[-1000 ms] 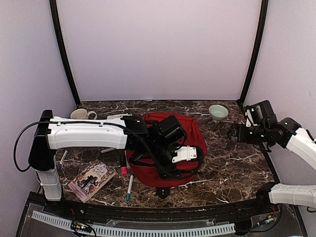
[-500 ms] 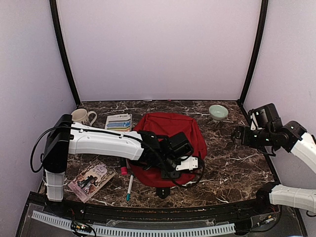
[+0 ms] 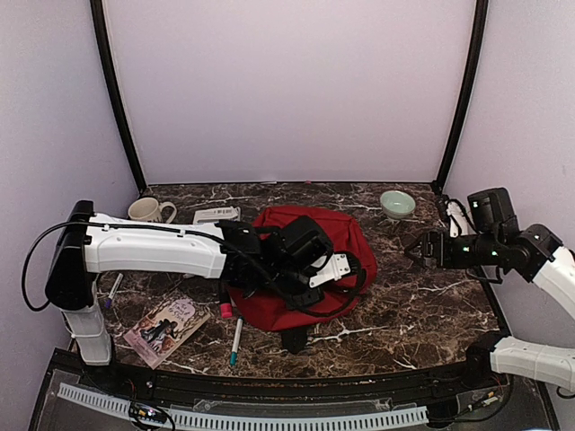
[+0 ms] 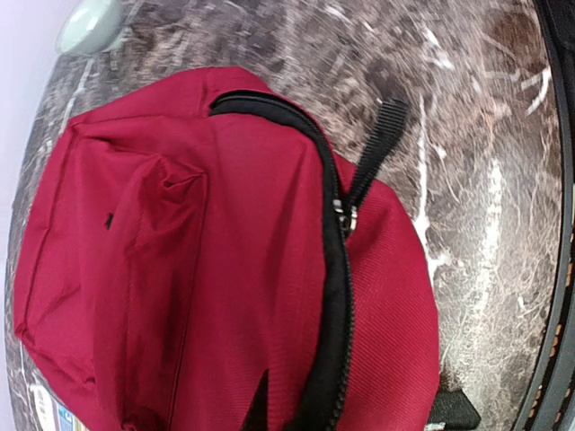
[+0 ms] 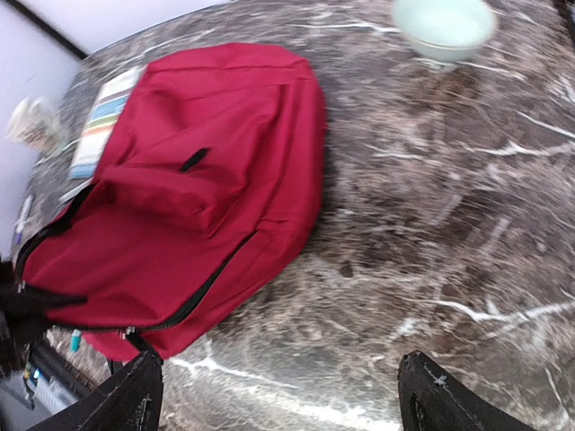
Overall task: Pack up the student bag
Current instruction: Hold the largest pocket of the student bag, then grab the largest pocket of the student bag.
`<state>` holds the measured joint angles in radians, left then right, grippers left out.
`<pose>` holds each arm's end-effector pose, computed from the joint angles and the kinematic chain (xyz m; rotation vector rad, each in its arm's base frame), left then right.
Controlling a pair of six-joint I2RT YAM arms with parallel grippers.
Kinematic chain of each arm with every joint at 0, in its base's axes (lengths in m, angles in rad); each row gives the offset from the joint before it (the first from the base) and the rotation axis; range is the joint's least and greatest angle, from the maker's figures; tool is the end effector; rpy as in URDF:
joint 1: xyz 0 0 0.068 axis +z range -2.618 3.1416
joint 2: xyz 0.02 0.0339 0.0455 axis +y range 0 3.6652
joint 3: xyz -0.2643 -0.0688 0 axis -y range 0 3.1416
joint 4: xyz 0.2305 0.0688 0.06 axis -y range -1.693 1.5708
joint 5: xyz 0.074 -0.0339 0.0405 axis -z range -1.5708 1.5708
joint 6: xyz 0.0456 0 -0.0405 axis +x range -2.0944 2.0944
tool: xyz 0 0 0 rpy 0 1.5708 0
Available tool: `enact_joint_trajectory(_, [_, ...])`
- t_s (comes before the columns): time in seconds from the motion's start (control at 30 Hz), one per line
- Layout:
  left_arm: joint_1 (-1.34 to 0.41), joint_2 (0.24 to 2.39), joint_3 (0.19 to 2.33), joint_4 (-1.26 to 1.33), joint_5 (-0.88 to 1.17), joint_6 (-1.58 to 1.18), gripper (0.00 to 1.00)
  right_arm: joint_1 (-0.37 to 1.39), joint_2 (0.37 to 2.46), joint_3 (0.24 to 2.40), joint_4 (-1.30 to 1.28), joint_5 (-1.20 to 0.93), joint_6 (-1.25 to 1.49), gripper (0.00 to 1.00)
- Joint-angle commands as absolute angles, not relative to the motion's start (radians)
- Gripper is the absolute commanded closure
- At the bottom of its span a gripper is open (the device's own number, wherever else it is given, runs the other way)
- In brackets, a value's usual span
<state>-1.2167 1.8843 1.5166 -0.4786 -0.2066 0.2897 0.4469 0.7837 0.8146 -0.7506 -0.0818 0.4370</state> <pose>0.1533 -0.3877 0.2492 1.5725 1.8150 -0.1840 0.1347 0.0687 0.2884 -0.0552 2.3492 0.5424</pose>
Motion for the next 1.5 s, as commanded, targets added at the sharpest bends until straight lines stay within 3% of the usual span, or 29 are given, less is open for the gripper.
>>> enact_joint_trajectory(0.0, [-1.199,1.778,1.458,-0.423,-0.211,0.201,1.00,0.485,0.755,0.806,-0.646,-0.311,0.301,0.08])
enact_joint_trajectory(0.2, [-1.182,1.734,1.404,-0.393,-0.213,0.175,1.00,0.588,0.759,0.810,-0.561,-0.400,0.208,0.06])
enact_joint_trajectory(0.4, [-1.170,1.694,1.364,-0.382,-0.223,0.149,1.00,0.693,0.816,0.812,-0.420,-0.324,0.195,0.06])
enact_joint_trajectory(0.6, [-1.163,1.657,1.317,-0.369,-0.221,0.132,1.00,0.748,0.931,0.879,-0.523,-0.202,-0.157,0.06])
enact_joint_trajectory(0.83, [-1.161,1.658,1.319,-0.366,-0.224,0.123,1.00,0.749,0.920,0.843,-0.602,-0.301,-0.350,0.07])
enact_joint_trajectory(1.03, [-1.161,1.652,1.331,-0.351,-0.183,0.093,1.00,0.780,0.929,0.779,-0.475,-0.403,-0.287,0.22])
enact_joint_trajectory(1.47, [-1.145,1.673,1.393,-0.382,-0.025,0.017,1.00,0.918,1.047,0.679,-0.247,-0.204,-0.281,0.38])
